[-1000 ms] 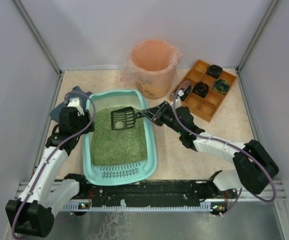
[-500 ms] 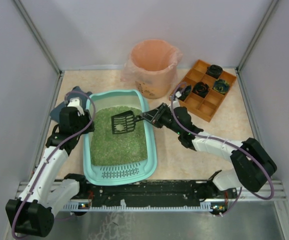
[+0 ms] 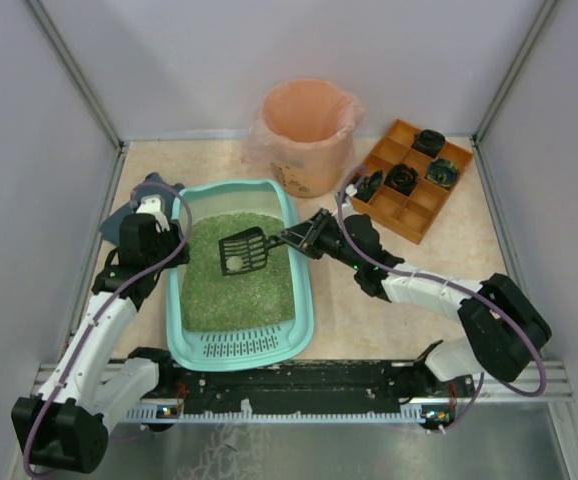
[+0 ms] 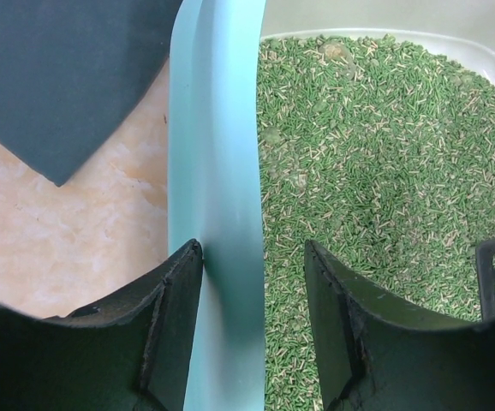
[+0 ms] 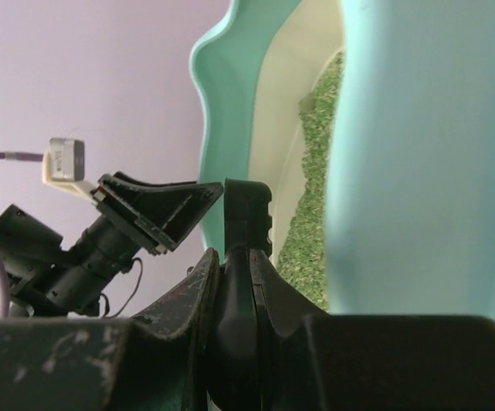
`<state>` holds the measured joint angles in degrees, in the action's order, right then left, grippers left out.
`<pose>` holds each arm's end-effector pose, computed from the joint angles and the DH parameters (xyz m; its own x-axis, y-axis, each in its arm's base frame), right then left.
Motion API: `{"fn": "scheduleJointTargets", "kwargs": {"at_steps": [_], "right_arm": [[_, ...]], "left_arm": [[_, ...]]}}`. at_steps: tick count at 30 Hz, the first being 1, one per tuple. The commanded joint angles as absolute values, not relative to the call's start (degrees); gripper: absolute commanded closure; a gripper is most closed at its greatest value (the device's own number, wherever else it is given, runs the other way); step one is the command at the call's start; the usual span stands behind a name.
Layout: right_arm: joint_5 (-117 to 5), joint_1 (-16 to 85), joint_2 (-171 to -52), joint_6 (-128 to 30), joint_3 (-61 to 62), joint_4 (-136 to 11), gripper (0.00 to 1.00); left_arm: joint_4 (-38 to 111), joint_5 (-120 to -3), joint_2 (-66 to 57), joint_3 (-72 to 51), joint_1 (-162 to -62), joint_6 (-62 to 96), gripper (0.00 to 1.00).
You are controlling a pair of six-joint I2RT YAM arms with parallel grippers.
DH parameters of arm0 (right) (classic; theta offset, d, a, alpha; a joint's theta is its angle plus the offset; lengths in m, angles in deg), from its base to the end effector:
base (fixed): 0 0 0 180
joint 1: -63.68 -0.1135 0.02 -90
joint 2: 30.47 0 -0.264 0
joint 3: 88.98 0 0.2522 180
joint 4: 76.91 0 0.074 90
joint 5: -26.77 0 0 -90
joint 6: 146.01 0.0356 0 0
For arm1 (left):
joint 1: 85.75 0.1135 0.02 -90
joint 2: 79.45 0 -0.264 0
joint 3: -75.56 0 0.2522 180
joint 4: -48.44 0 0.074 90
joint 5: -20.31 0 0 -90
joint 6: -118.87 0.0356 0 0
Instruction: Clean the litter box
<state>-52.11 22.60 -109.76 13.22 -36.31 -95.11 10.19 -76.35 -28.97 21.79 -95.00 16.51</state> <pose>0.2248 0.2050 0.2439 -0.7765 0.5402 -0.3244 -0.1764 0.3078 0.9349 0.1916 -0.0270 0.2690 -0.5665 -0.1231 -0.8148 -0.0567 0.9923 -0.1105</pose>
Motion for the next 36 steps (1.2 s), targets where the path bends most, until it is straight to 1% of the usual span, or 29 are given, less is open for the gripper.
{"fn": "scheduleJointTargets", "kwargs": {"at_steps": [1,4,6,9,14,17,22,30,36], "right_arm": [[-53.6,23.3,-107.5,15.3,-36.7,-101.0,1.00],[-46.2,22.2,-111.3,8.7,-29.4,-94.6,1.00],[-47.6,22.9,-111.1,9.8,-29.8,-92.9,1.00],[-49.7,24.5,-109.5,11.9,-31.0,-95.0,1.00],[-51.2,25.4,-109.8,7.0,-20.3,-84.3,1.00],[-50.9,27.7,-111.0,5.6,-14.3,-79.6,1.00],[-50.7,34.2,-113.9,7.4,-5.6,-78.6,1.00],[-55.7,45.3,-117.4,10.9,0.5,-83.8,1.00],[-62.4,49.1,-120.7,6.0,7.1,-80.7,1.00]], "left_arm": [[10.2,-76.6,-29.3,21.2,-95.2,17.0,0.43],[11.0,-76.2,-30.0,21.8,-95.1,17.1,0.43],[11.0,-75.7,-29.8,21.6,-95.2,17.2,0.43],[10.6,-75.8,-29.7,21.6,-95.2,17.0,0.43],[10.9,-75.3,-29.9,21.7,-95.2,16.9,0.43],[10.9,-74.7,-29.8,21.7,-95.2,16.9,0.43],[11.0,-74.7,-29.8,21.8,-95.2,16.9,0.43],[11.0,-74.3,-29.9,21.9,-95.2,17.0,0.42],[11.1,-74.0,-29.7,21.8,-95.2,17.1,0.42]]}}
